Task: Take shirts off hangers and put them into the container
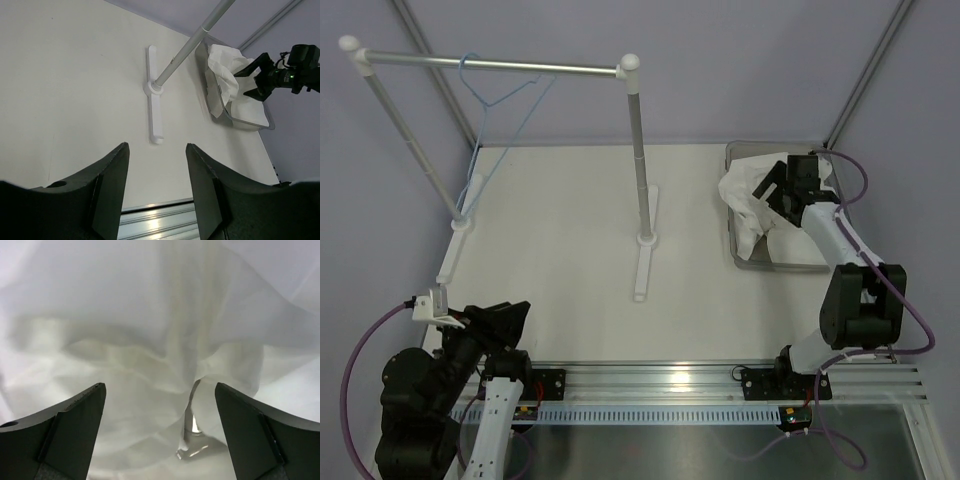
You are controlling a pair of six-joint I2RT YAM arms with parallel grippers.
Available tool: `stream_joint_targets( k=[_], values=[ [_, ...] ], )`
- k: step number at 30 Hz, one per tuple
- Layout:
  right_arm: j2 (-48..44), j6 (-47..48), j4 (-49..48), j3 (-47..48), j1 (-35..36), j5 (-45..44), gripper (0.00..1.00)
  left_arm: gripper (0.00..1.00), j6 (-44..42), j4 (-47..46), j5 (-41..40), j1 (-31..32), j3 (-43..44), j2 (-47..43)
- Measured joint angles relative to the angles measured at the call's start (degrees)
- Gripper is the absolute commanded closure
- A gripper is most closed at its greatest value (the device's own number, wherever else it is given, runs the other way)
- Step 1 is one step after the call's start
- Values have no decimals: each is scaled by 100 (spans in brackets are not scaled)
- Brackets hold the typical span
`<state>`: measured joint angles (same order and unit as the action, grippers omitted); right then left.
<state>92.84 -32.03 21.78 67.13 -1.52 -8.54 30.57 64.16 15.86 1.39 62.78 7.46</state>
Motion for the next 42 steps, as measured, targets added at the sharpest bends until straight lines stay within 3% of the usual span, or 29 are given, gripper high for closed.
stream_joint_targets(
  k=[9, 14, 15, 24, 42],
  values=[
    [-2081, 236, 81, 39, 992, -125, 0, 36, -4, 44, -245, 0, -127, -186],
    [-2944, 234, 4, -420, 1239, 319, 1, 27, -13, 44, -264, 0, -468, -278],
    [-3108, 232, 4, -603, 1270, 413, 1, 2, -11, 39, -264, 0, -557, -286],
    [-4586, 223, 149, -2424, 1386, 1438, 1, 1, 13, 13, -238, 0, -933, -328],
    [-6474, 160, 168, -3237, 1390, 2798, 1, 1, 367, 391, -313, 0, -927, -669]
  ],
)
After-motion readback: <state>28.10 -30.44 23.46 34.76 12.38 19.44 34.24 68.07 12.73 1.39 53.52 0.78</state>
